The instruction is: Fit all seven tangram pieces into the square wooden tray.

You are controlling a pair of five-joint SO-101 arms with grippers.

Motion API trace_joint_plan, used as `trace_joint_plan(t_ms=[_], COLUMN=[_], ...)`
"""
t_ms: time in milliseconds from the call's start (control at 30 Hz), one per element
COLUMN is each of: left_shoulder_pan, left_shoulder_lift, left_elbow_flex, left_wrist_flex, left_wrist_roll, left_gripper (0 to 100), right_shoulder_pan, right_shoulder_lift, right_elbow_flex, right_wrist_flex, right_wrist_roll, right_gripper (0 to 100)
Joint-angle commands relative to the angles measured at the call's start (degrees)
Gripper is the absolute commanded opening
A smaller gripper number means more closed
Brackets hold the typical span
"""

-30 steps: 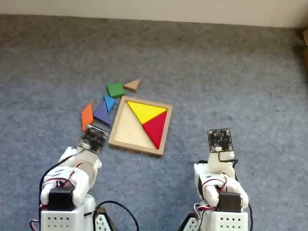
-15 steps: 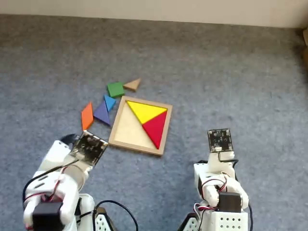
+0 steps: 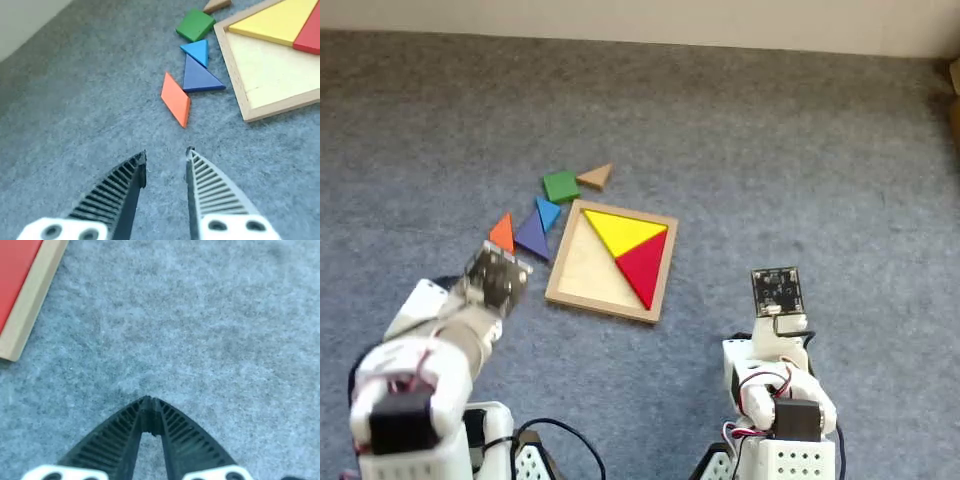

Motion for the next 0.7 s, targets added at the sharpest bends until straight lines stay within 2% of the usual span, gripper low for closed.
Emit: trace_joint_plan(t_ms=[0, 100, 300, 433, 667], left_shoulder_pan=[-0.8, -0.8, -0.8, -0.7, -0.5], left_shoulder_lift=[13.8, 22.9, 36.7, 42.4, 49.6], left_elbow_flex=[-8.0, -12.0, -17.1, -17.6, -17.5], left_wrist_flex=[-0.4, -0.4, -5.6, -11.7, -23.0], left_wrist_roll=[-0.5, -0.4, 0.1, 7.4, 14.9], left_gripper=[20, 26, 26, 27, 27], right_shoulder_pan=[0.7, 0.7, 0.7, 0.7, 0.7], right_shoulder_lift=[0.7, 0.7, 0.7, 0.7, 0.7], right_elbow_flex=[8.2, 8.2, 8.2, 8.2, 8.2], right_wrist_flex=[0.5, 0.5, 0.5, 0.5, 0.5], right_wrist_roll=[0.0, 0.0, 0.0, 0.0, 0.0], right_gripper=[1.6, 1.6, 1.6, 1.6, 1.6])
